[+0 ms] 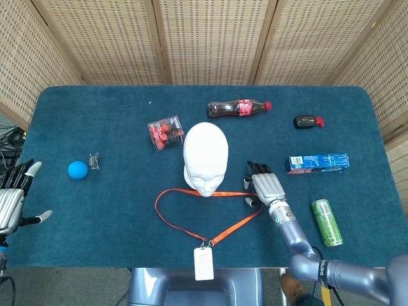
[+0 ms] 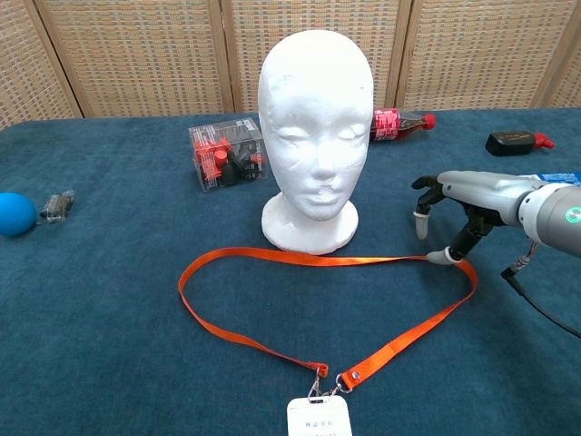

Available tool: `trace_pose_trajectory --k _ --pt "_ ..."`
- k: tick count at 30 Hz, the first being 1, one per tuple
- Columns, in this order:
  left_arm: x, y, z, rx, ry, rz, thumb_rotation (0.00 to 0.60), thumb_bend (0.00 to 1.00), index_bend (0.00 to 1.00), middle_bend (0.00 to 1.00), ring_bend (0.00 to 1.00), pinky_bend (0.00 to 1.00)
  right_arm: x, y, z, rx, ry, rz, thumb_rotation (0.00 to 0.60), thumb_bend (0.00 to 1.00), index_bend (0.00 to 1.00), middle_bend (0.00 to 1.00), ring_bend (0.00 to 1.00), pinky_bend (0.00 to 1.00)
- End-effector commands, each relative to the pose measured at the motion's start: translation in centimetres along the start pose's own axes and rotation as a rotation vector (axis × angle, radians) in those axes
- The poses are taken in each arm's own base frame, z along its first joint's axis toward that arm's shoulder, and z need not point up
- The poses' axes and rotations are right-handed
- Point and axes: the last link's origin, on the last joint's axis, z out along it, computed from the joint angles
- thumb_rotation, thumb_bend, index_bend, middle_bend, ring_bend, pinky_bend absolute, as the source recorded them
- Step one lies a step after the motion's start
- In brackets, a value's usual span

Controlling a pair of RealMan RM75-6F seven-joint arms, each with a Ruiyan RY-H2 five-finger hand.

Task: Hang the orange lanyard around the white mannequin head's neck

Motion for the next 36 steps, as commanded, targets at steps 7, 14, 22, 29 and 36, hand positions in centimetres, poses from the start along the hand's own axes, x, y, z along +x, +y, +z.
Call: trace_pose_trajectory --k 7,14,22,29,36 --pt "-0.1 0.0 0.1 0.001 -0.005 0.001 0.600 0.00 0.00 0.00 0.00 0.00 -1.1 0.3 0.3 -0.037 -0.011 -0.047 0.600 0.48 0.51 0.00 0.00 0.00" --pt "-0.2 0.0 0.1 0.002 -0.005 0.001 0.600 0.00 0.00 0.00 0.00 0.00 -1.6 0.5 0.6 -0.041 -0.002 -0.087 0.600 0.55 0.56 0.00 0.00 0.00" --pt "-0.3 0.0 0.2 0.000 -0.010 0.005 0.600 0.00 0.00 0.00 0.00 0.00 -1.9 0.9 0.7 -0.048 -0.016 -0.098 0.600 0.60 0.56 0.00 0.00 0.00" --pt "-0.4 0.1 0.3 0.000 -0.014 0.010 0.600 0.00 0.00 0.00 0.00 0.00 -2.2 1.1 0.7 -0.045 -0.024 -0.105 0.600 0.62 0.58 0.00 0.00 0.00" --pt "-0.8 0.4 0.4 -0.008 -0.026 0.017 0.600 0.00 0.00 0.00 0.00 0.00 -2.3 1.4 0.8 -0.044 -0.018 -0.116 0.600 0.71 0.62 0.00 0.00 0.00"
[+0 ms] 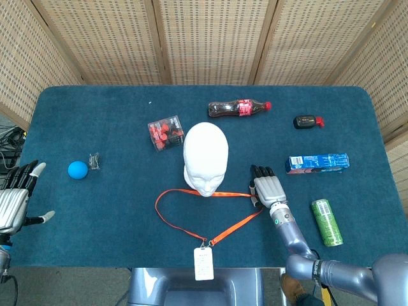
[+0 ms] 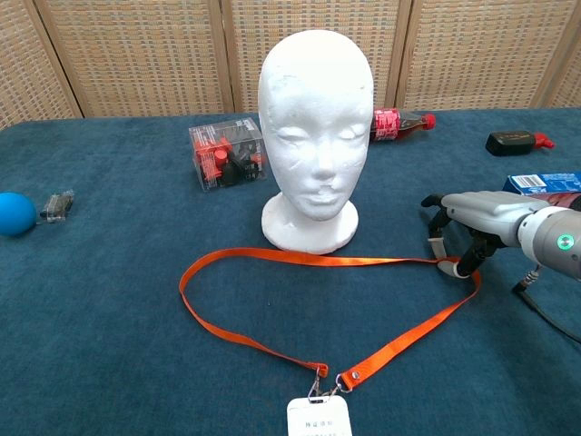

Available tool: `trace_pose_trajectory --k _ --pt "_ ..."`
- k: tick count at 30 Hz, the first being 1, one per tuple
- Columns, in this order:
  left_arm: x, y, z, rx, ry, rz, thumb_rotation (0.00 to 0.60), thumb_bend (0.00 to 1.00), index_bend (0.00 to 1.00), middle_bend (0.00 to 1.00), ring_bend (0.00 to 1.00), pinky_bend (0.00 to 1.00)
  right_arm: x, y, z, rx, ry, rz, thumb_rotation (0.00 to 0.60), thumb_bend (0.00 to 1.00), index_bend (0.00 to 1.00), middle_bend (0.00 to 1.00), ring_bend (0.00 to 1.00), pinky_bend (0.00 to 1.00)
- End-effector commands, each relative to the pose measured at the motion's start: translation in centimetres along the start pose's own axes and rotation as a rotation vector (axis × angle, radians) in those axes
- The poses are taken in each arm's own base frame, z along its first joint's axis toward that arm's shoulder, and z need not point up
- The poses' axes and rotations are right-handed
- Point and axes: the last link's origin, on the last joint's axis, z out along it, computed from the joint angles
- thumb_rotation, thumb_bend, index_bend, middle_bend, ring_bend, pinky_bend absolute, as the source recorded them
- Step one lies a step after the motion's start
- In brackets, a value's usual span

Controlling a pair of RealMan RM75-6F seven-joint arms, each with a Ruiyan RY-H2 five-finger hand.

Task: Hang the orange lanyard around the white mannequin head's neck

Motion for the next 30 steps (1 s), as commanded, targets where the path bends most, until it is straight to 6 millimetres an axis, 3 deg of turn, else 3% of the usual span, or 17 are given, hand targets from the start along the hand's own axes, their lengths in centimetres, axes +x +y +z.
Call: trace_pose_trajectory --k 1,12,21,27,30 --pt "-0.1 0.1 0.1 -0.006 -0.004 0.003 0.600 0.00 0.00 0.00 0.00 0.00 0.0 0.2 0.0 0.002 0.002 -0.001 0.600 0.72 0.63 0.00 0.00 0.00" --pt "-1.5 2.9 2.1 -0.099 -0.052 0.001 0.600 0.00 0.00 0.00 0.00 0.00 0.6 0.3 -1.2 0.068 0.022 0.030 0.600 0.78 0.69 0.00 0.00 0.00" --pt "-1.6 3.6 2.9 -0.109 -0.055 -0.002 0.600 0.00 0.00 0.00 0.00 0.00 1.1 0.1 -1.8 0.108 0.032 0.037 0.600 0.80 0.71 0.00 0.00 0.00" --pt "-1.9 6.1 5.4 -0.191 -0.065 -0.027 0.600 0.00 0.00 0.00 0.00 0.00 1.2 -0.2 -2.1 0.126 0.035 0.042 0.600 0.80 0.71 0.00 0.00 0.00" --pt "-2.4 7.7 6.8 -0.241 -0.080 -0.022 0.600 0.06 0.08 0.00 0.00 0.00 1.3 -0.4 -2.2 0.132 0.038 0.049 0.600 0.80 0.71 0.00 0.00 0.00"
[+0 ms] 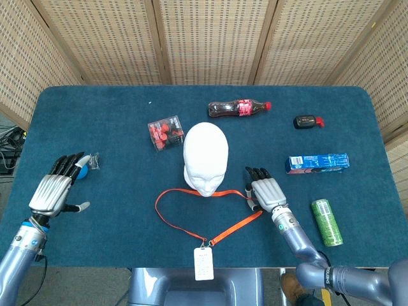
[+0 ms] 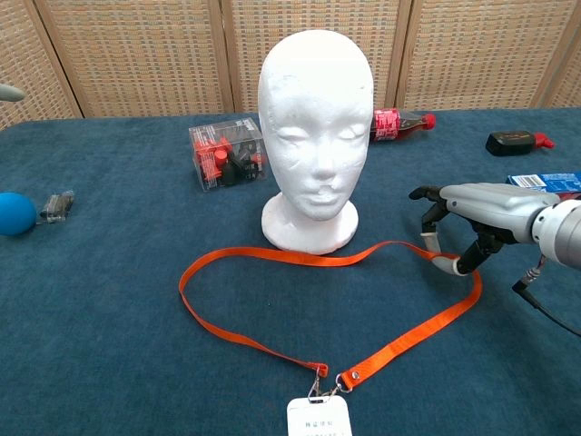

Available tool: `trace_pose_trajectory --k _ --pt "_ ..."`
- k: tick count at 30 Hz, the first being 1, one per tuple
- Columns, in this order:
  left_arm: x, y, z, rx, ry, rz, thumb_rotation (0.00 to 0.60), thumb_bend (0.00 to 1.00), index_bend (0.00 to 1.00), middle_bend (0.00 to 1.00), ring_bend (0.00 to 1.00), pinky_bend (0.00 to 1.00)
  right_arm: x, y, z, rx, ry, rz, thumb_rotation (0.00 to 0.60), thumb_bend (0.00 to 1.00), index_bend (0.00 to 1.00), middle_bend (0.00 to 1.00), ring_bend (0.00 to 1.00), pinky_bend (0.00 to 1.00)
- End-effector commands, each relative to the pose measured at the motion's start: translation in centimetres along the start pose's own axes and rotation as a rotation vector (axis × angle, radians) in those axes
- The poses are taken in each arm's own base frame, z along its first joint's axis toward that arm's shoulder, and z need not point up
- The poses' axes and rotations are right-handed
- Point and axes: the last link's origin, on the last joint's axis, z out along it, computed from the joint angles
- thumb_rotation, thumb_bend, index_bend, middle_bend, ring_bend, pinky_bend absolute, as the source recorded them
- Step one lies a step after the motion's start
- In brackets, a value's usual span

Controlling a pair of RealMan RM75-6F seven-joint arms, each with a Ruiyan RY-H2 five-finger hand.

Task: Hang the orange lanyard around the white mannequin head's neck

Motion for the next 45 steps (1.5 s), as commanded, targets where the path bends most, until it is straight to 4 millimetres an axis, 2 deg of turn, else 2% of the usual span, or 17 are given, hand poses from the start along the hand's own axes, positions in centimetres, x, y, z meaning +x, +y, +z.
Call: trace_pose_trajectory --k 1,3,5,6,9,13,15,19,24,30,45 --pt "-0.5 1.5 2.1 -0.058 -0.015 0.002 0.600 0.08 0.12 0.00 0.00 0.00 0.1 -0.1 -0.1 0.005 0.004 0.006 0.600 0.80 0.71 0.00 0.00 0.00" --pt "-1.1 2.8 3.6 -0.097 -0.035 0.002 0.600 0.12 0.17 0.00 0.00 0.00 0.3 -0.2 -0.2 0.009 0.007 0.012 0.600 0.80 0.72 0.00 0.00 0.00" --pt "-2.4 5.6 6.5 -0.169 -0.086 0.004 0.600 0.16 0.21 0.00 0.00 0.00 0.7 -0.2 -0.3 0.015 0.017 0.019 0.600 0.80 0.72 0.00 0.00 0.00" --pt "-2.6 5.9 7.0 -0.170 -0.091 0.007 0.600 0.17 0.22 0.00 0.00 0.00 0.7 -0.2 -0.3 0.016 0.018 0.021 0.600 0.80 0.72 0.00 0.00 0.00" --pt "-4.3 8.4 9.2 -0.203 -0.144 0.015 0.600 0.20 0.25 0.00 0.00 0.00 1.0 -0.1 -0.5 0.020 0.018 0.040 0.600 0.80 0.72 0.00 0.00 0.00" --pt "-5.8 10.0 10.8 -0.209 -0.186 0.012 0.600 0.22 0.31 0.00 0.00 0.00 1.2 0.2 -0.6 0.021 0.018 0.050 0.600 0.80 0.72 0.00 0.00 0.00" --pt "-7.1 11.4 12.1 -0.218 -0.192 0.021 0.600 0.26 0.35 0.00 0.00 0.00 1.2 0.6 -0.6 0.016 0.012 0.052 0.600 0.80 0.72 0.00 0.00 0.00" --pt "-8.5 12.9 13.5 -0.227 -0.190 0.014 0.600 0.37 0.43 0.00 0.00 0.00 1.0 1.1 -0.5 0.010 0.000 0.058 0.600 0.80 0.72 0.00 0.00 0.00" --pt "-9.8 14.4 14.4 -0.236 -0.224 0.005 0.600 0.39 0.46 0.00 0.00 0.00 0.9 1.8 -0.3 -0.002 -0.010 0.076 0.600 0.80 0.72 0.00 0.00 0.00" --pt "-10.7 15.8 14.7 -0.247 -0.247 -0.022 0.600 0.39 0.46 0.00 0.00 0.00 1.1 2.2 -0.3 -0.003 -0.005 0.085 0.600 0.80 0.73 0.00 0.00 0.00" --pt "-12.4 16.6 14.5 -0.244 -0.266 -0.035 0.600 0.39 0.47 0.00 0.00 0.00 0.7 2.3 -0.3 0.004 -0.011 0.082 0.600 0.80 0.73 0.01 0.00 0.00"
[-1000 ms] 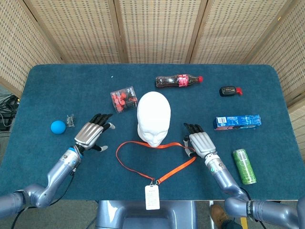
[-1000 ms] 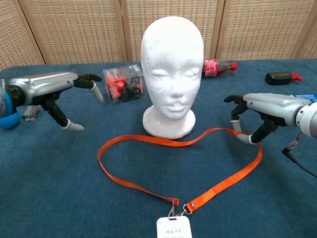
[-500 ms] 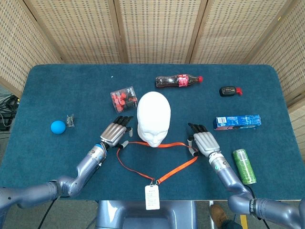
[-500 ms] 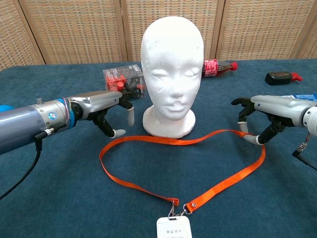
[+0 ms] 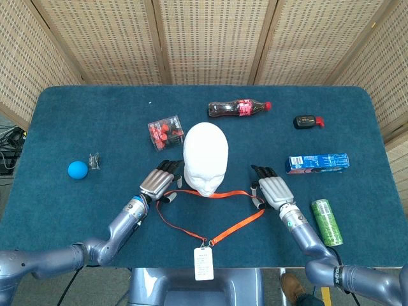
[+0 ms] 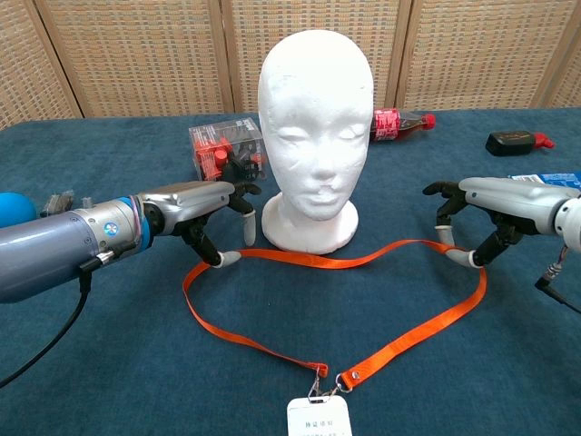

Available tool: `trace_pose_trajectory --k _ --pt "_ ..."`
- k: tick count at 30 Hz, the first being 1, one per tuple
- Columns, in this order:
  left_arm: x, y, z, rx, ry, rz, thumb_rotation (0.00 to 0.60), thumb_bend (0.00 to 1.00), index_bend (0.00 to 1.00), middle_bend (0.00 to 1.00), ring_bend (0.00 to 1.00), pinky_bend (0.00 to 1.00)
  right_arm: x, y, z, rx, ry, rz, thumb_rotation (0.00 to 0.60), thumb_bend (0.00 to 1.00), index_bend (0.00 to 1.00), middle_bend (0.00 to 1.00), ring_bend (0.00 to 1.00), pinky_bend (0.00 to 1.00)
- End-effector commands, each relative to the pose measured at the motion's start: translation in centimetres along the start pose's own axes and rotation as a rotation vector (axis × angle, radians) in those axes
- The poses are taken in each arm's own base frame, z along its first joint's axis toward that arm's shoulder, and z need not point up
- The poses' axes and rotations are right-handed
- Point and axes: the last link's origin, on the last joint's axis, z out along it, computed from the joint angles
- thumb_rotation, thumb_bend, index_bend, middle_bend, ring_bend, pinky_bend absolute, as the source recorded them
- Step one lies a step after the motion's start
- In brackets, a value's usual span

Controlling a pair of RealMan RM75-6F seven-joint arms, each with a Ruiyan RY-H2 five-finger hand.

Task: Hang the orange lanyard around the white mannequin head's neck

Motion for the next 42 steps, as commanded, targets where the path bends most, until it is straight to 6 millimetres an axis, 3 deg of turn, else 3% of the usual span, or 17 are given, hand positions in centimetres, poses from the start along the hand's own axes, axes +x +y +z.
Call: trace_pose_trajectory --k 1,7,11,22,36,42 --pt "-0.4 0.1 0.4 0.002 -0.005 -0.004 0.600 0.39 0.47 0.00 0.00 0.00 0.0 0.2 0.0 -0.003 0.002 -0.002 0.600 0.80 0.73 0.01 0.00 0.00" --pt "-0.8 0.1 0.9 0.008 -0.011 -0.004 0.600 0.42 0.52 0.00 0.00 0.00 0.1 0.5 0.0 -0.008 0.001 0.005 0.600 0.80 0.73 0.01 0.00 0.00" --pt "-1.0 0.2 1.0 0.009 -0.011 0.001 0.600 0.45 0.62 0.00 0.00 0.00 0.0 0.7 0.0 -0.010 -0.002 0.006 0.600 0.80 0.73 0.02 0.00 0.00" --pt "-0.7 0.2 0.3 -0.015 0.034 0.029 0.600 0.48 0.68 0.00 0.00 0.00 0.4 0.8 -0.6 0.008 0.019 0.018 0.600 0.80 0.74 0.02 0.00 0.00" --pt "2.0 -1.4 -6.8 -0.191 0.271 0.022 0.600 0.48 0.70 0.00 0.00 0.00 3.0 -2.1 -4.7 0.168 0.157 0.027 0.600 0.80 0.75 0.01 0.00 0.00" --pt "4.4 -1.3 -9.0 -0.234 0.326 -0.006 0.600 0.48 0.70 0.00 0.00 0.00 4.6 -4.0 -6.1 0.230 0.199 0.026 0.600 0.80 0.75 0.01 0.00 0.00"
